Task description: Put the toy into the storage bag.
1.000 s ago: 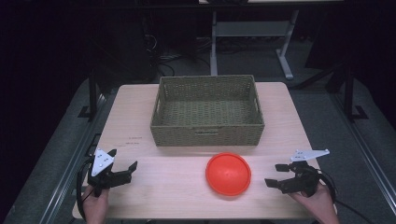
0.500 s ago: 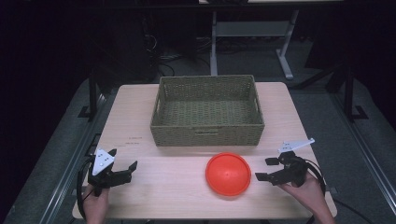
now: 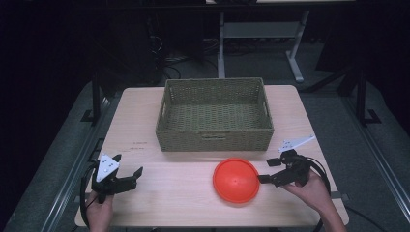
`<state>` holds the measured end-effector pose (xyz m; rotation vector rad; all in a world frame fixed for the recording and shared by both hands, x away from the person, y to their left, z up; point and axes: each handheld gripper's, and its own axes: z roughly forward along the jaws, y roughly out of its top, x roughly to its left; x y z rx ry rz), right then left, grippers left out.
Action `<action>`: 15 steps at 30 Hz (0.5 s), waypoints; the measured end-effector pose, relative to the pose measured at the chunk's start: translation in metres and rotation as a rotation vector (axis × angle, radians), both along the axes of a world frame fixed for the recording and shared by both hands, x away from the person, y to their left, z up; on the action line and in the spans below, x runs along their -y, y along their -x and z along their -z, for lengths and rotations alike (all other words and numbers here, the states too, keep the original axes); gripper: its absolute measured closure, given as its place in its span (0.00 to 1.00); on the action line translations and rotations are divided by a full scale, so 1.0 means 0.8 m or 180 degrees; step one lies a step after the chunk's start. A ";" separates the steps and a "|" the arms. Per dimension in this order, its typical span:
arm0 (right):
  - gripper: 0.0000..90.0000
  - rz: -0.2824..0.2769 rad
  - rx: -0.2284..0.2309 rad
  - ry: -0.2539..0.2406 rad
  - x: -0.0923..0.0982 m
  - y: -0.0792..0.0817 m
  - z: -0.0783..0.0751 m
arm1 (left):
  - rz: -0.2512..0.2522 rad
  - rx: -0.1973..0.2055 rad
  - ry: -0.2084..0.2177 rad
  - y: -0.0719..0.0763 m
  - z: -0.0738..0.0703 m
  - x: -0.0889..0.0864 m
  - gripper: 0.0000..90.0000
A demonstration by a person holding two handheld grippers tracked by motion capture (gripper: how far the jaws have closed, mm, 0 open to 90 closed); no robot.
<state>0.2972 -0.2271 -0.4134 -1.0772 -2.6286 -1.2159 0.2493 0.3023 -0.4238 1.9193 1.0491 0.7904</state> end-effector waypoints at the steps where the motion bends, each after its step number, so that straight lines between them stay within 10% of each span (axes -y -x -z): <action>1: 0.18 0.0000 0.0000 0.0000 0.000 0.000 0.000 | 0.0000 0.0000 0.0000 0.000 0.000 0.000 0.14; 15: 0.20 -0.0072 -0.0078 0.0149 -0.021 -0.010 0.000 | 0.0013 -0.0012 0.0003 0.000 0.000 0.002 0.14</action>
